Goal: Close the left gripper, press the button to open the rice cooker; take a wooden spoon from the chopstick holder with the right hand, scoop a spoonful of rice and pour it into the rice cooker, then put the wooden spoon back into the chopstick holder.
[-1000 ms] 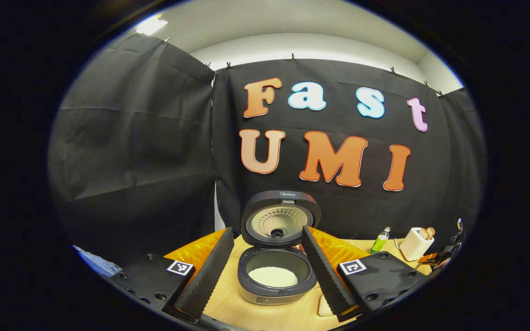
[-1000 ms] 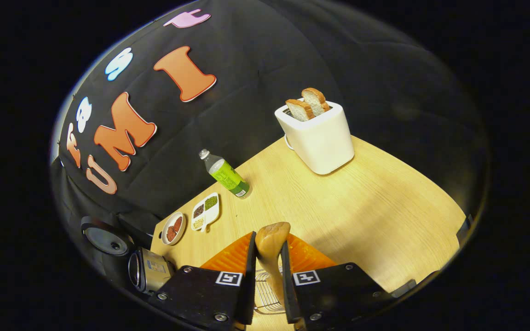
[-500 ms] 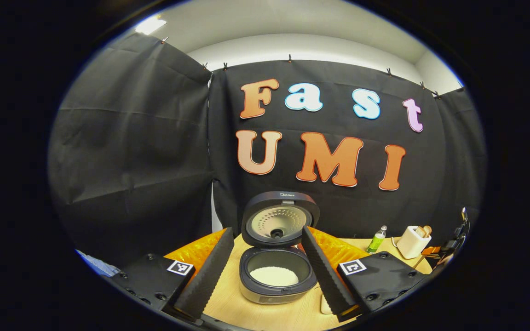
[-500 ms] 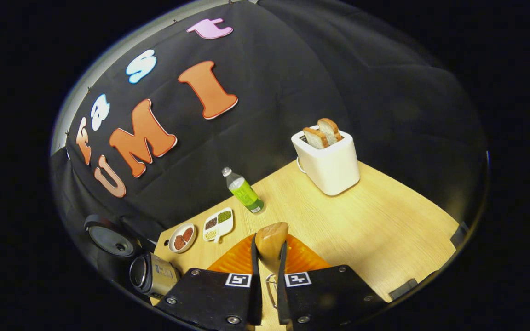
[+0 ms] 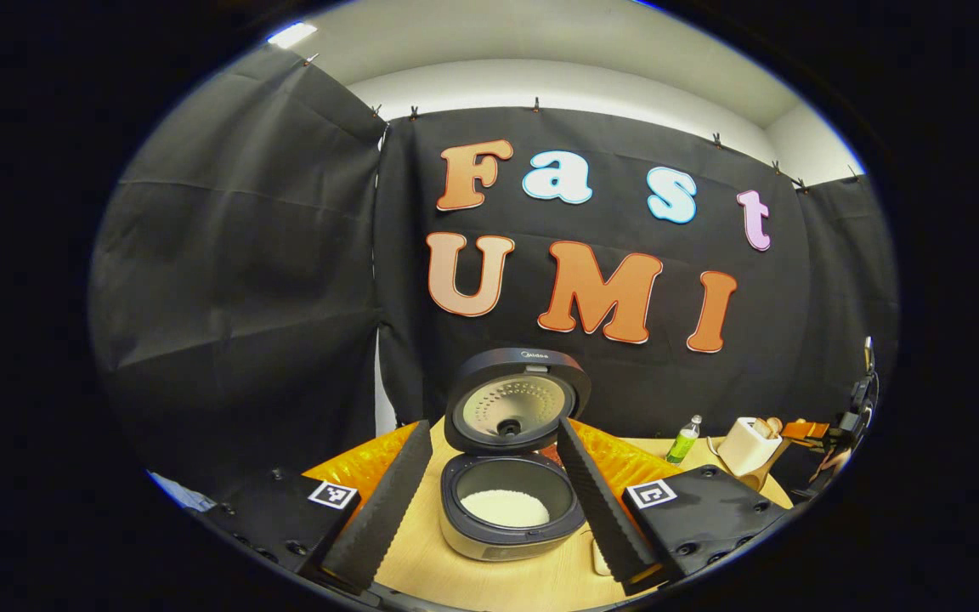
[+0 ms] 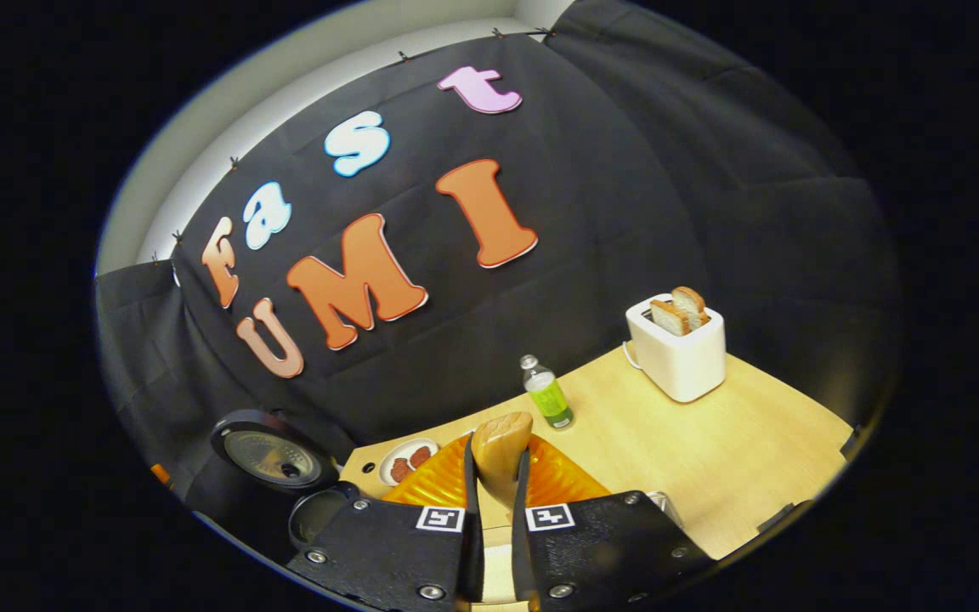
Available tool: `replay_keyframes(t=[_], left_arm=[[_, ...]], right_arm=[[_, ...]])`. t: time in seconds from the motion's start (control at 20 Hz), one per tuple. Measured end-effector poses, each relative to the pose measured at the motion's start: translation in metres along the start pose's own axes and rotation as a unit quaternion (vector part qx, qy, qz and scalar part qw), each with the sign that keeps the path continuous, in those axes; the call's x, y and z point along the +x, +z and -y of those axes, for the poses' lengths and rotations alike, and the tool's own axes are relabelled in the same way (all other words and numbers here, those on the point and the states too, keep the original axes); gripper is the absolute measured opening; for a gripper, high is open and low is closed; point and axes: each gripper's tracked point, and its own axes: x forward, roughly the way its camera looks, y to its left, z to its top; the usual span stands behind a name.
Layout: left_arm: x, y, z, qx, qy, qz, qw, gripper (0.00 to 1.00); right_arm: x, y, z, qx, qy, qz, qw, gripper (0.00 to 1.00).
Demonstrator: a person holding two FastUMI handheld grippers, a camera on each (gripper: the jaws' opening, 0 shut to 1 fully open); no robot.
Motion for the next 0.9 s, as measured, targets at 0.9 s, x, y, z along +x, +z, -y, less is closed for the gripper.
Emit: replay_keyframes(t=[0.9], left_arm=[[0.023, -0.023, -0.055, 0.013, -0.026, -0.034, 0.999, 0.97]], right_arm=[[0.05, -0.162, -0.024, -0.207, -0.036, -0.03, 0.977, 0.12]])
